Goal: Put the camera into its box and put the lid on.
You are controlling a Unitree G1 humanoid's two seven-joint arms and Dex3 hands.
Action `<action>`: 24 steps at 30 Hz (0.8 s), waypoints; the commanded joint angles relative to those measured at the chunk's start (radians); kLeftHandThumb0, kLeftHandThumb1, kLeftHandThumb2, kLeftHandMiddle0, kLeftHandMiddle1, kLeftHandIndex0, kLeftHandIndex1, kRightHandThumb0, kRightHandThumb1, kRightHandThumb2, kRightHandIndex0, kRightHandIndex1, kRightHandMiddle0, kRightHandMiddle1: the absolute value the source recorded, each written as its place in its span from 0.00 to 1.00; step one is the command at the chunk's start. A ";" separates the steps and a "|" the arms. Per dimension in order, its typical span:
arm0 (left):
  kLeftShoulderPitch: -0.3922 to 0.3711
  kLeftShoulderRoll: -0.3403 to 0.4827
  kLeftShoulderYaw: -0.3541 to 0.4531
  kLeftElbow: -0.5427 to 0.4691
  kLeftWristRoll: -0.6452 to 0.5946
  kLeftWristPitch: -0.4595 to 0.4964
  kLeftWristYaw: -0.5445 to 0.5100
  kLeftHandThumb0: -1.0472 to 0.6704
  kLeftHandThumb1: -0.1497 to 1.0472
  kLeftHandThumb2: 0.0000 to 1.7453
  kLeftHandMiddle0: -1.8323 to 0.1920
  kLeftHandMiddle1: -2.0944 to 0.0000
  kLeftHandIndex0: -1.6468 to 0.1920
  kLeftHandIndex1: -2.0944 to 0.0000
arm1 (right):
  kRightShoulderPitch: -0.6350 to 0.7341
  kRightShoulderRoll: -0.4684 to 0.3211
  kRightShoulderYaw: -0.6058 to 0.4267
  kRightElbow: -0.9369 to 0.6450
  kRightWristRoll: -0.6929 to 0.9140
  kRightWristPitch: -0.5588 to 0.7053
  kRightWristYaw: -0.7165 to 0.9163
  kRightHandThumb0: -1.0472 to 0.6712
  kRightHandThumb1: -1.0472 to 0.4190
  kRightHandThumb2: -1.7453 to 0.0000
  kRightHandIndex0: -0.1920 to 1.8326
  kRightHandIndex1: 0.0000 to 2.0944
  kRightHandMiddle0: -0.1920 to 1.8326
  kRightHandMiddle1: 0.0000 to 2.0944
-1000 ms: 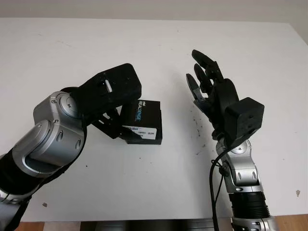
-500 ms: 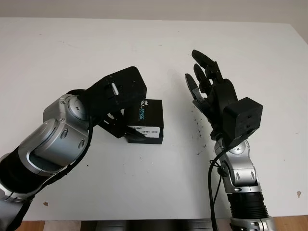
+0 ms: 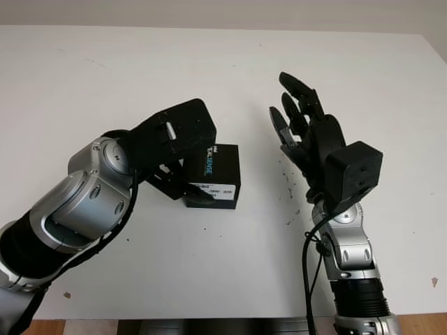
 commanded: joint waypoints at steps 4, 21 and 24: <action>0.034 -0.009 -0.002 0.002 -0.017 -0.041 0.003 0.35 1.00 0.23 1.00 0.15 1.00 0.21 | 0.002 -0.005 -0.006 -0.004 0.001 -0.004 0.001 0.26 0.00 0.83 0.18 0.04 0.10 0.27; 0.131 -0.041 0.076 0.062 -0.002 -0.235 0.050 0.37 1.00 0.23 1.00 0.38 1.00 0.37 | 0.009 -0.010 -0.011 -0.004 0.005 -0.005 0.017 0.26 0.00 0.83 0.19 0.03 0.11 0.25; 0.159 -0.046 0.095 0.085 0.005 -0.283 0.055 0.38 1.00 0.24 1.00 0.33 1.00 0.41 | 0.008 -0.012 -0.014 0.002 0.007 -0.012 0.022 0.26 0.00 0.83 0.19 0.03 0.12 0.25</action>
